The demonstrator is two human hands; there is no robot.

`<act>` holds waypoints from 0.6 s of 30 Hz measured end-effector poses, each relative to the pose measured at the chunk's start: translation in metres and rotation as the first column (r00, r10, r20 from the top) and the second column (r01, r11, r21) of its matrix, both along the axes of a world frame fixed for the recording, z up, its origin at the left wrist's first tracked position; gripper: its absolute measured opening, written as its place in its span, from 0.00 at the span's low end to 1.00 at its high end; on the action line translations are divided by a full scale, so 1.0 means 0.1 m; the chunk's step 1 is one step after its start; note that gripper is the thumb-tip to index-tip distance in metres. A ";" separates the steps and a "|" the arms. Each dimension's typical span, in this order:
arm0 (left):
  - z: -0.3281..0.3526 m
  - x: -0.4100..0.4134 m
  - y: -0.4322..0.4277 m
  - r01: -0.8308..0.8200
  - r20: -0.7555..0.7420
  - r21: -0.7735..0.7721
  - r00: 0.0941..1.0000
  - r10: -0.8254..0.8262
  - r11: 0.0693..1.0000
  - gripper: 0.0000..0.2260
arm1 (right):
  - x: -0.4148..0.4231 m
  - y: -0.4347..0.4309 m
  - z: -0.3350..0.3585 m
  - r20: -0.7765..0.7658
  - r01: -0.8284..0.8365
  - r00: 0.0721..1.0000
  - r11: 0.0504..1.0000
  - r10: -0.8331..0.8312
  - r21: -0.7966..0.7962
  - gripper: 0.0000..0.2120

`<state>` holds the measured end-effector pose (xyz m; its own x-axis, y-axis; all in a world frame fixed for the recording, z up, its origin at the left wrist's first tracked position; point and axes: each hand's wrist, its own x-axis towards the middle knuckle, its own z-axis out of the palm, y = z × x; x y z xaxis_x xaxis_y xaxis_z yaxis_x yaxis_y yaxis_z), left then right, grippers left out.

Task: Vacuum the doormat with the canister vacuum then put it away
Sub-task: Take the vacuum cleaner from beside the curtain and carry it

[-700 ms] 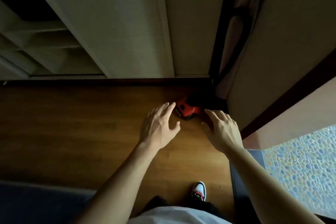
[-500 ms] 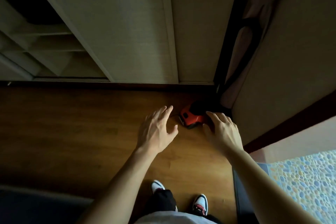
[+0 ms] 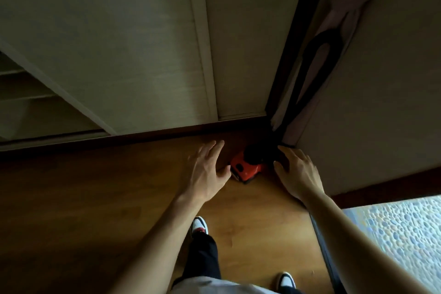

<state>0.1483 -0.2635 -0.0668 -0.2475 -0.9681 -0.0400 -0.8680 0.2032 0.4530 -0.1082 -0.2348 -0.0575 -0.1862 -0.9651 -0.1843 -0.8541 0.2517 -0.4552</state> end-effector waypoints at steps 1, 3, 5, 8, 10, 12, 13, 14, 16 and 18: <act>-0.03 0.13 -0.15 0.024 -0.002 0.004 1.000 -0.024 1.000 0.33 | 0.12 -0.08 -0.01 -0.005 0.026 1.000 1.000 -0.026 0.015 0.26; -0.07 0.37 -0.43 0.066 -0.001 0.017 0.998 -0.066 0.998 0.33 | 0.33 -0.24 -0.04 -0.003 0.071 0.997 0.997 -0.071 0.042 0.26; -0.10 0.54 -0.69 0.123 0.010 0.047 0.992 -0.123 0.991 0.34 | 0.48 -0.39 -0.04 0.002 0.128 0.992 0.990 -0.129 0.064 0.26; -0.18 0.66 -1.03 0.210 0.012 0.067 0.977 -0.211 0.975 0.35 | 0.62 -0.50 -0.07 -0.033 0.158 0.987 0.985 -0.156 0.075 0.27; -0.23 0.65 -1.20 0.264 -0.013 0.032 0.964 -0.264 0.964 0.33 | 0.65 -0.53 -0.11 -0.067 0.173 0.984 0.982 -0.167 0.079 0.27; -0.25 0.57 -1.33 0.297 -0.035 -0.024 0.954 -0.298 0.955 0.31 | 0.62 -0.59 -0.16 -0.088 0.198 0.978 0.977 -0.191 0.083 0.27; -0.25 0.52 -1.39 0.306 -0.036 -0.048 0.951 -0.308 0.951 0.30 | 0.59 -0.63 -0.18 -0.097 0.202 0.976 0.976 -0.194 0.085 0.27; -0.28 0.46 -1.45 0.313 -0.032 -0.069 0.948 -0.316 0.947 0.30 | 0.56 -0.66 -0.22 -0.105 0.203 0.976 0.975 -0.193 0.088 0.27; -0.35 0.36 -1.54 0.328 -0.030 -0.092 0.943 -0.332 0.940 0.29 | 0.49 -0.70 -0.31 -0.110 0.191 0.977 0.978 -0.182 0.078 0.26; -0.47 0.23 -1.62 0.346 -0.028 -0.088 0.937 -0.349 0.934 0.29 | 0.39 -0.73 -0.44 -0.108 0.180 0.979 0.983 -0.175 0.044 0.27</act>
<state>0.1710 -0.4258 -0.1143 -0.5686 -0.8210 0.0521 -0.7170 0.5256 0.4579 -0.0691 -0.3073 -0.1013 -0.3743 -0.9044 -0.2050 -0.8353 0.4249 -0.3490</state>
